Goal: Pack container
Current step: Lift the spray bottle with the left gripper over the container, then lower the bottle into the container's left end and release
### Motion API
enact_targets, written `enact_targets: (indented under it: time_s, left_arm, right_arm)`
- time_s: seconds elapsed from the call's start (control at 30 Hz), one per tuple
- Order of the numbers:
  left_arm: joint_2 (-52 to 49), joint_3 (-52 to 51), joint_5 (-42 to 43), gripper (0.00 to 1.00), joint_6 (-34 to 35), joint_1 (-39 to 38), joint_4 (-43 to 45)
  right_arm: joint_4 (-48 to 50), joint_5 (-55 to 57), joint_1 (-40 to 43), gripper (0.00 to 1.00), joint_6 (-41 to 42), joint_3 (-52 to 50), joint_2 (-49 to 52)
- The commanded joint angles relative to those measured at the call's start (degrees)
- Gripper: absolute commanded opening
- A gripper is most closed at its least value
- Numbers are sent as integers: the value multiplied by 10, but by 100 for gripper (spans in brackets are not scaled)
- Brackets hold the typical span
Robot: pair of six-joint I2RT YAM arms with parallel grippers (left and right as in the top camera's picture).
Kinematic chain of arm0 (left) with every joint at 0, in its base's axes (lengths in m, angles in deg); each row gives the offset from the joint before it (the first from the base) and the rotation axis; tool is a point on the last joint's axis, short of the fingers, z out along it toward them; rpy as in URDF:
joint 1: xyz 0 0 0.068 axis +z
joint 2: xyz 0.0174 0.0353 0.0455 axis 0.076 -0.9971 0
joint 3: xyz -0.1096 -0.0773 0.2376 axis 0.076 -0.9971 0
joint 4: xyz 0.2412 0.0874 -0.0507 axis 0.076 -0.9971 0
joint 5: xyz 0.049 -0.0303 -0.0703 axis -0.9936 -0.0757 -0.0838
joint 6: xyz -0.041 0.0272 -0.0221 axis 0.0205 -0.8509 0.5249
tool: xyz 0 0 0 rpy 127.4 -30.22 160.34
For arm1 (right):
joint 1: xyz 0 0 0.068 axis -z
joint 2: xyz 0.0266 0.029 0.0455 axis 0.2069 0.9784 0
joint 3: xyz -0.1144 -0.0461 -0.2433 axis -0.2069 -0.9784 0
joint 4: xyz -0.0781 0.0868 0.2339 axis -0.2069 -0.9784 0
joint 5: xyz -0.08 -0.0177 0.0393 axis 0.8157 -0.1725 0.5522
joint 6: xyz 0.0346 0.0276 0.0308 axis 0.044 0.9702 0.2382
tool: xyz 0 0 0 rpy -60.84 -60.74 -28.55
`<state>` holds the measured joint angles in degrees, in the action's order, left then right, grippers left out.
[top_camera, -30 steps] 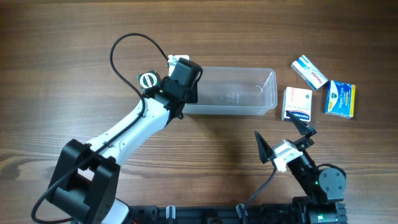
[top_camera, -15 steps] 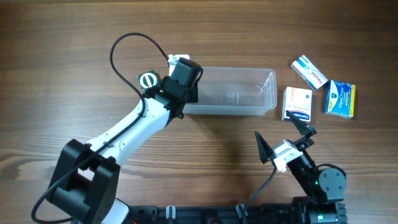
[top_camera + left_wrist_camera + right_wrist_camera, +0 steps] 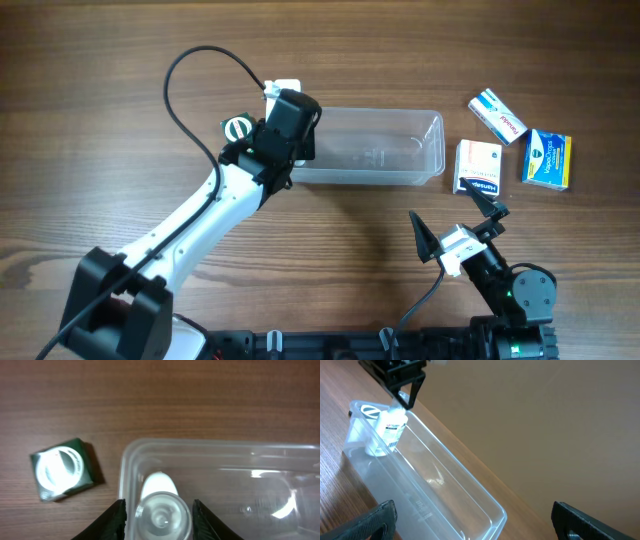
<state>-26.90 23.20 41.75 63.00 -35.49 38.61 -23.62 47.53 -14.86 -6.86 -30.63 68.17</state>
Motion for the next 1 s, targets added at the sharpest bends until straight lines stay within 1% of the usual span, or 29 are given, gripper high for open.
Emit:
enact_targets:
  time_s: [0.0,0.07,0.17,0.27,0.33,0.43,0.5,0.6,0.7,0.83,0.97]
  left_arm:
    - [26,15,-28,43,-14,-3,0]
    - [35,15,-28,42,-14,-3,0]
    - [53,15,-27,31,-14,-3,0]
    - [78,15,-26,15,-14,-3,0]
    - [90,15,-24,9,-14,-3,0]
    - [106,15,-28,7,-14,-2,0]
    - [113,15,-47,7,-14,-1,-1]
    - [117,15,-85,9,-14,9,-1]
    - [116,14,-87,11,-9,31,-10]
    - [116,14,-55,11,8,78,-37]
    - [116,14,-18,11,9,137,-54]
  right_arm:
    - [2,0,-2,100,-3,-1,-2]
    - [2,0,-2,100,-3,-1,-2]
    - [2,0,-2,100,-3,-1,-2]
    - [2,0,-2,100,-4,-1,-2]
    - [2,0,-2,100,-3,-1,-2]
    - [2,0,-2,100,-3,-1,-2]
    - [2,0,-2,100,-3,-1,-2]
    - [2,0,-2,100,-3,-1,-2]
    - [2,0,-2,100,-3,-1,-2]
    - [2,0,-2,100,-3,-1,-2]
    - [2,0,-2,100,-3,-1,-2]
